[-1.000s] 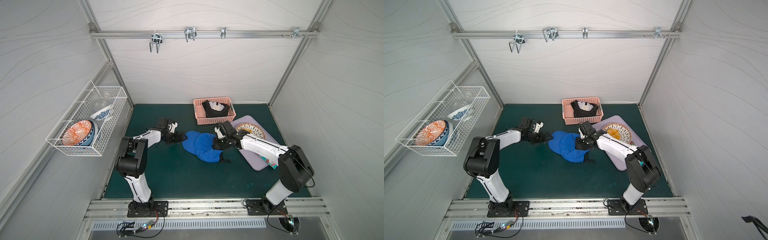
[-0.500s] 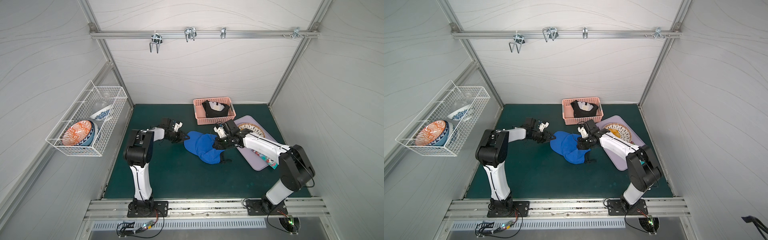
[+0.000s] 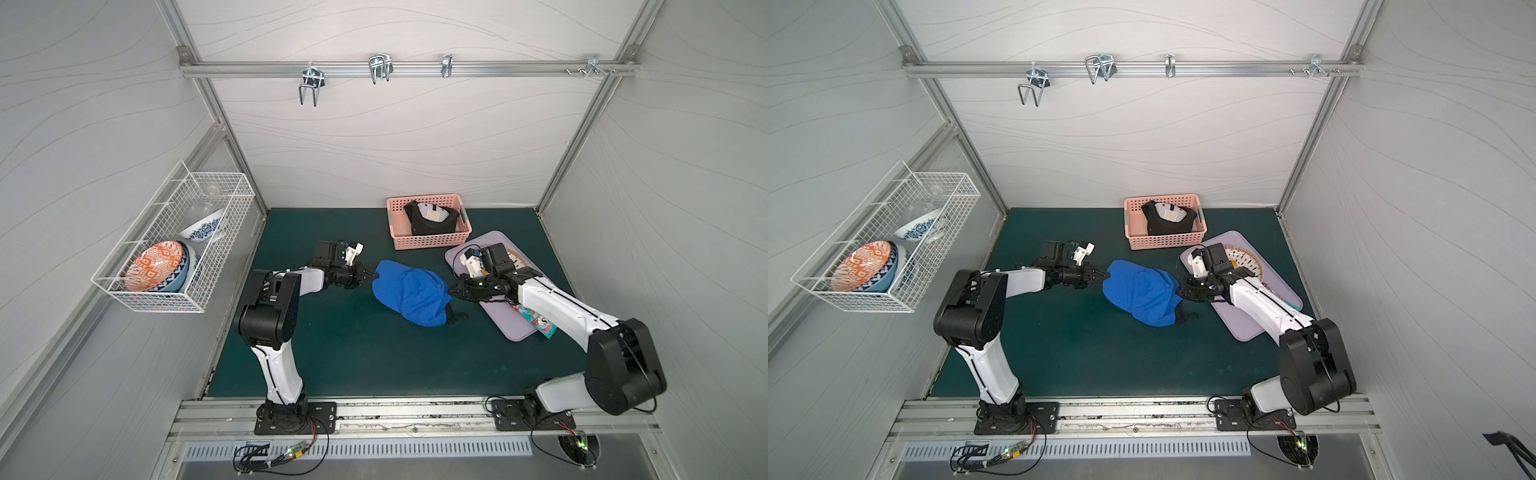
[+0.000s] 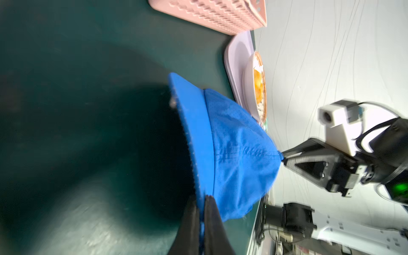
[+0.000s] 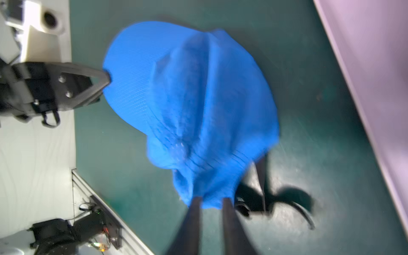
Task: Turn the baseball cap inside out
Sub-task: Adjust the baseball cap at the center of the board.
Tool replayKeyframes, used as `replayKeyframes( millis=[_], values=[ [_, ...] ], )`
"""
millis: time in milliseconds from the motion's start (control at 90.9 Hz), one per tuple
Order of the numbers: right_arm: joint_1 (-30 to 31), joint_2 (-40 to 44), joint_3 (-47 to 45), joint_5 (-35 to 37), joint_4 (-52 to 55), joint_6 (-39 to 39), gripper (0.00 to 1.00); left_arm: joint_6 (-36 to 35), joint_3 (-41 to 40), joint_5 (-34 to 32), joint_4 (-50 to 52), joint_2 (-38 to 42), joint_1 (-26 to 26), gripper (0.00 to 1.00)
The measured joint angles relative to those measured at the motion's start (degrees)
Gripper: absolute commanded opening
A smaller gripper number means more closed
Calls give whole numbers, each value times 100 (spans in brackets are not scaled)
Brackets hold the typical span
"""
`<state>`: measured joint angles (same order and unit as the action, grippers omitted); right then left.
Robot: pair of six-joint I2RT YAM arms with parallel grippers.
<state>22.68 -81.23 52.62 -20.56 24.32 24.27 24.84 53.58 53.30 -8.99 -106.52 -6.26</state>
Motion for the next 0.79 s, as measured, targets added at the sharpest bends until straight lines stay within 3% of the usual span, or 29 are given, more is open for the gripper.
replayKeyframes(
  millis=[66,143,297,484,792],
  values=[
    [-22,103,33,81,63,72,69,258,-328,-103,-380,136,52,0],
    [37,352,173,295,175,140,71,511,-664,-234,-721,332,68,0],
    [743,529,911,962,450,111,69,846,-1108,-507,-1161,789,70,0],
    [1961,-472,2100,2225,883,107,66,1064,-1320,-728,-1547,984,76,0],
    [2376,-2002,3143,3484,1366,125,59,1270,-1440,-782,-1794,984,76,0]
  ],
)
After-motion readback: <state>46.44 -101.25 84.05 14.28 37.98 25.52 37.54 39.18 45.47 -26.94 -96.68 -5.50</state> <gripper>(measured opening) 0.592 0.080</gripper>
